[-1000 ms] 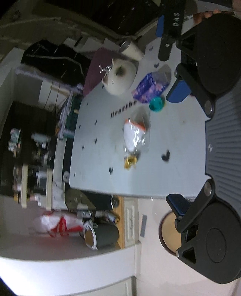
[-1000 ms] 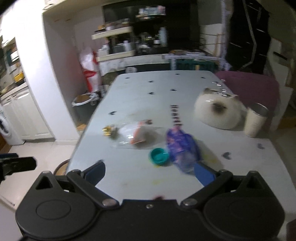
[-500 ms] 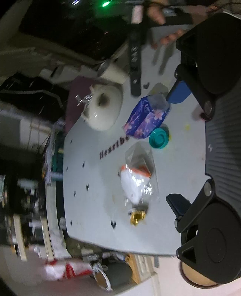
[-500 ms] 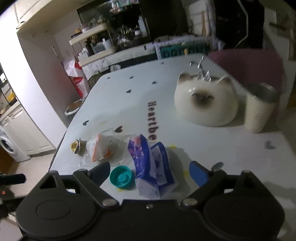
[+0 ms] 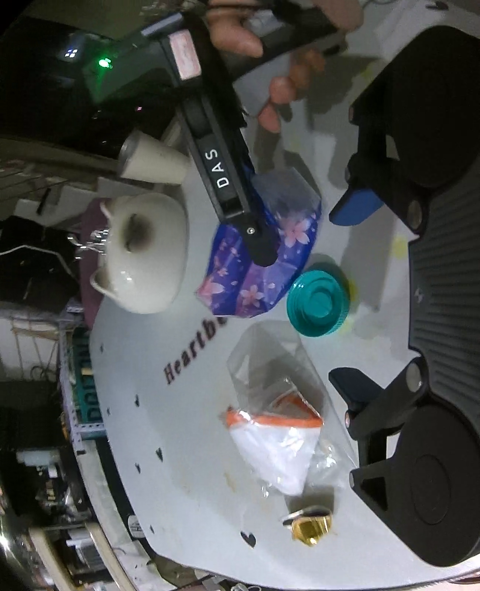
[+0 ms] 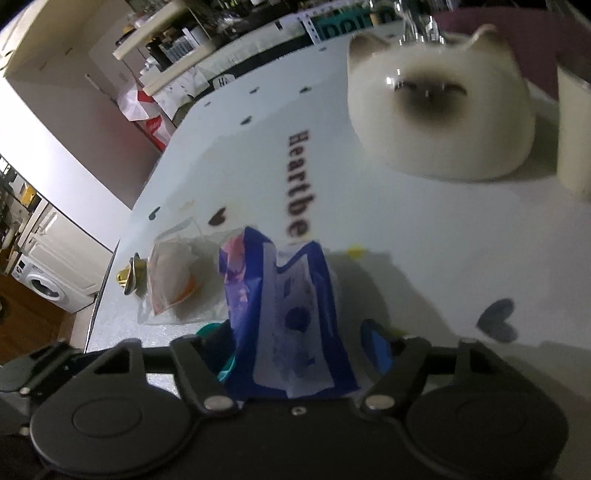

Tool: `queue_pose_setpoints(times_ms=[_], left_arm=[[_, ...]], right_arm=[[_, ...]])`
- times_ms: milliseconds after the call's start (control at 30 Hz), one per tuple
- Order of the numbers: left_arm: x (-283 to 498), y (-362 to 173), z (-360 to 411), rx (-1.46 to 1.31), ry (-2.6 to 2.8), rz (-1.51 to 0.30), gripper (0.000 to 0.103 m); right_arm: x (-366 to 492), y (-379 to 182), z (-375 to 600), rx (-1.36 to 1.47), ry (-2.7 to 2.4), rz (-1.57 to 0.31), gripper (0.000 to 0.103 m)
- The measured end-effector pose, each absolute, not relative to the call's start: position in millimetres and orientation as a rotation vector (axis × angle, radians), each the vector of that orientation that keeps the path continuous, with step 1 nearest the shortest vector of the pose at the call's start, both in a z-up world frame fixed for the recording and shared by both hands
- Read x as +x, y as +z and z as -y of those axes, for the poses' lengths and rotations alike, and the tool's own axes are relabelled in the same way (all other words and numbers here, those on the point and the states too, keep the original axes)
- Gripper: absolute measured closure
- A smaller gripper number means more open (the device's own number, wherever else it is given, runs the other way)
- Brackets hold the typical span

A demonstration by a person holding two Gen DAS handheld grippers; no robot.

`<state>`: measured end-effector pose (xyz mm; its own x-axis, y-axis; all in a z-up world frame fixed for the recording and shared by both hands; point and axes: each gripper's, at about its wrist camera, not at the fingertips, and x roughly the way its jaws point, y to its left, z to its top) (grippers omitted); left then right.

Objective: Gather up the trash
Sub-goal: 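Grasp the teal bottle cap with the left tool while the right tool grasps the purple tissue pack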

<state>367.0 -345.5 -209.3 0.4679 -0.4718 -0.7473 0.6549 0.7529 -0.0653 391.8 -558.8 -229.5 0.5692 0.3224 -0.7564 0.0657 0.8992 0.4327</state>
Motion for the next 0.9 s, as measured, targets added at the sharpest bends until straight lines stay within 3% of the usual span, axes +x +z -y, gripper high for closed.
queue_pose_setpoints(times_ms=[67, 200, 333, 433, 600, 900], left_arm=[[373, -218, 350, 0.269, -0.703, -0.844, 0.025], [383, -232, 359, 0.275, -0.697, -0.856, 0.026], [390, -240, 370, 0.305, -0.692, -0.847, 0.026], [393, -240, 377, 0.303, -0.702, -0.836, 0.028], [397, -238, 384, 0.318, -0.688, -0.819, 0.052], [378, -233, 368, 0.259, -0.658, -0.882, 0.053]], right_arm=[[392, -229, 556, 0.438, 0.159, -0.956, 0.04], [386, -229, 555, 0.45, 0.139, -0.965, 0.062], [371, -228, 559, 0.475, 0.109, -0.961, 0.076], [361, -227, 564, 0.5, 0.06, -0.953, 0.079], [345, -227, 565, 0.504, 0.003, -0.943, 0.081], [333, -223, 552, 0.489, -0.03, -0.942, 0.085]])
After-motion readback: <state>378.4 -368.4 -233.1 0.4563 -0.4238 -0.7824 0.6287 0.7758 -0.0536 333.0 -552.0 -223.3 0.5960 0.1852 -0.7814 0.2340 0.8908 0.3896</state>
